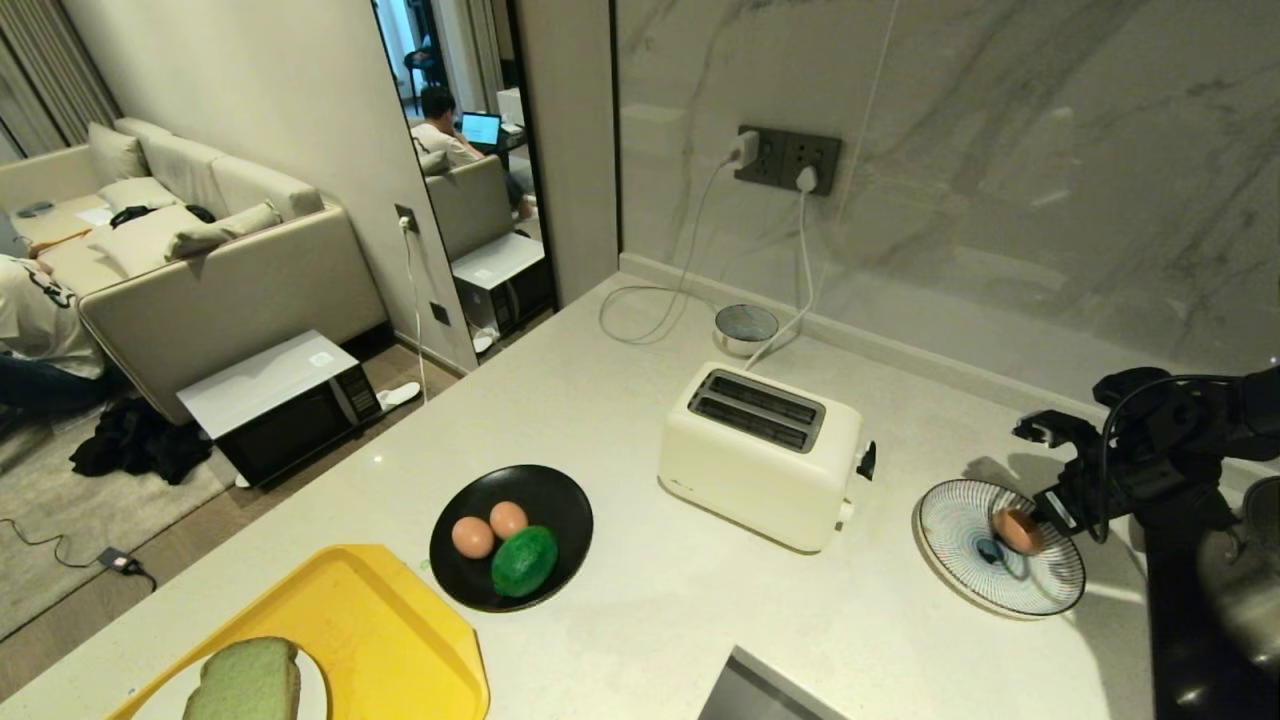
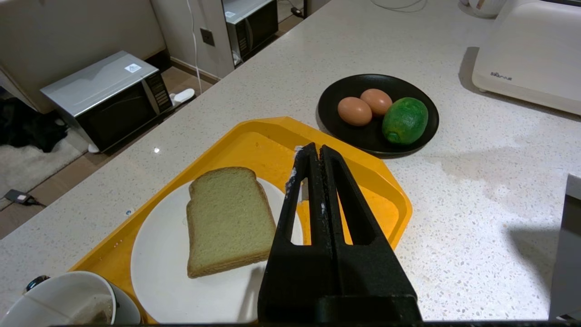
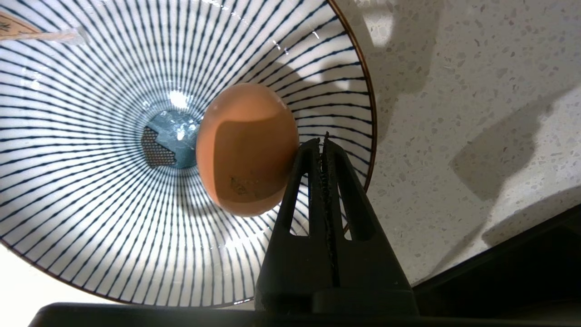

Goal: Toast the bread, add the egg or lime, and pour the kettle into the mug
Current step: Pick up the egg

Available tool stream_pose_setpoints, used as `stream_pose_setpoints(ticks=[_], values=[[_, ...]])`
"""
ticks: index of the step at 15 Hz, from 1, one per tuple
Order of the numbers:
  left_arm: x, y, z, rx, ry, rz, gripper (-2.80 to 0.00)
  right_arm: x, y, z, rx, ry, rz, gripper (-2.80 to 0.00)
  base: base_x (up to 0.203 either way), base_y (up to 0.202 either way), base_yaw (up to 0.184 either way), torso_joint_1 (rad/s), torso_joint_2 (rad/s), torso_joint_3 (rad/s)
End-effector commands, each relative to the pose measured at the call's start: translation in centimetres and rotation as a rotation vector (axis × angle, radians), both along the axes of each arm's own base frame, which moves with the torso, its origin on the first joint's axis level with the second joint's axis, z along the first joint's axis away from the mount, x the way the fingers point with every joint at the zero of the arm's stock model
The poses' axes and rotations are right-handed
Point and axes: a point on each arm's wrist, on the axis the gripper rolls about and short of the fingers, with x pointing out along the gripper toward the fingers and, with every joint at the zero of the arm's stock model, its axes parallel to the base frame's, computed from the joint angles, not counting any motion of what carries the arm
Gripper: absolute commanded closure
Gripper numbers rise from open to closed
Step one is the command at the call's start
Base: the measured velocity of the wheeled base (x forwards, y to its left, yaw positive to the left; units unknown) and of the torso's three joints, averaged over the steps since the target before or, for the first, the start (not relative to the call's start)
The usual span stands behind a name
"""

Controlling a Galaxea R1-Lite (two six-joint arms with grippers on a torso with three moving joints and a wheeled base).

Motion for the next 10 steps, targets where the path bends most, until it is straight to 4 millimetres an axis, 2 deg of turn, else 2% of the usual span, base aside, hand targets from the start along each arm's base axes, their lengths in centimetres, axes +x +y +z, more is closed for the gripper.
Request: stream_pose_setpoints(ticks=[1,10], values=[[0.00,0.00,0.00,0.000,-0.001,0.000,0.00,-0.10,0.21,0.33,-0.002,-0.004,0.008,0.00,0.000,0.000,0.000,0.000,0.00,0.000],[0.00,0.00,0.00,-0.002,-0.001,0.000,0.00,-0.43,1.13,0.33,0.006,0.010,0.023,0.00,0.000,0.000,0.000,0.000,0.00,0.000]])
